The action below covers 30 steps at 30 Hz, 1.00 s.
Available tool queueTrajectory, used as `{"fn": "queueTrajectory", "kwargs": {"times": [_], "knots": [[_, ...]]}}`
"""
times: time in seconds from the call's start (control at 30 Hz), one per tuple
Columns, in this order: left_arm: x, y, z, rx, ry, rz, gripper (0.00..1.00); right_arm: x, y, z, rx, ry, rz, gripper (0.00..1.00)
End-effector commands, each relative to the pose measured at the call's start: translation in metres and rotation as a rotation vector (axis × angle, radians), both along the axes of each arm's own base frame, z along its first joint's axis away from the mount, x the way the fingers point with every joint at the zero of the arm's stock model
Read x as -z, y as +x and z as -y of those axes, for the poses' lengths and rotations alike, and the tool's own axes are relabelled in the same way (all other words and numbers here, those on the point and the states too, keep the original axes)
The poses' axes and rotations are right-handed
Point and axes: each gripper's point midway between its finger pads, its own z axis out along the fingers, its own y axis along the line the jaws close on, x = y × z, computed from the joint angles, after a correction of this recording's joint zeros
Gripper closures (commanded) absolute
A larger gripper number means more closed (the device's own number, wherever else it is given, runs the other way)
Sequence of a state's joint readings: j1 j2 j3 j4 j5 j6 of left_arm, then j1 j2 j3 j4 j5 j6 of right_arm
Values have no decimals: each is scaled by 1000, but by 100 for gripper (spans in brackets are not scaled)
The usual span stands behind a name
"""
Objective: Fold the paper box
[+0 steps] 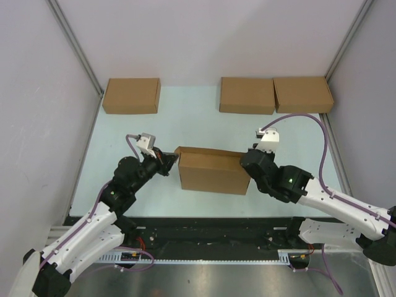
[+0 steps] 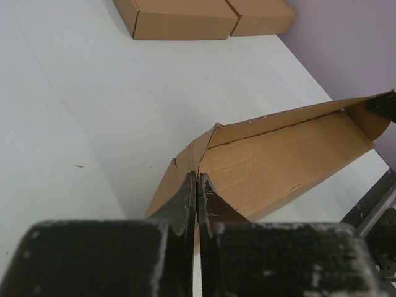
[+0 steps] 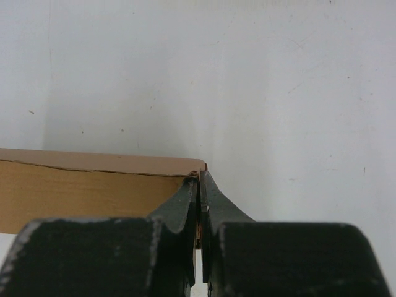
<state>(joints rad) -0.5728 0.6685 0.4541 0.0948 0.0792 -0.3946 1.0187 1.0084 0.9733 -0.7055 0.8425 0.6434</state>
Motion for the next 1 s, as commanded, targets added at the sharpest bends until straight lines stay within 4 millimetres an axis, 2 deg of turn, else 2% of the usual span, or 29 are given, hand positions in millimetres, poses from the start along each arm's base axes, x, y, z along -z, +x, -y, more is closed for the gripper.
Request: {"fn": "queueTrajectory", "kwargs": {"times": [0.0,0.37,0.67,0.83,0.97], "knots": [[-4,-9,8,38,-39,-21,100,22,-7,-4,-5,1,-33,100],[-24,-8,10,37,-66,-11,99,29,-10,-7,-29,-15,-50,100],[-49,-11,20,65,-146,-75,99,33,-13,-12,-47,-54,-49,100],[-51,-13,25,74,-193,-114,99,34,-13,-14,-52,-63,-48,100],[-44,-14,27,65,-214,-151,100,35,-14,-14,-51,-67,-50,100]]}}
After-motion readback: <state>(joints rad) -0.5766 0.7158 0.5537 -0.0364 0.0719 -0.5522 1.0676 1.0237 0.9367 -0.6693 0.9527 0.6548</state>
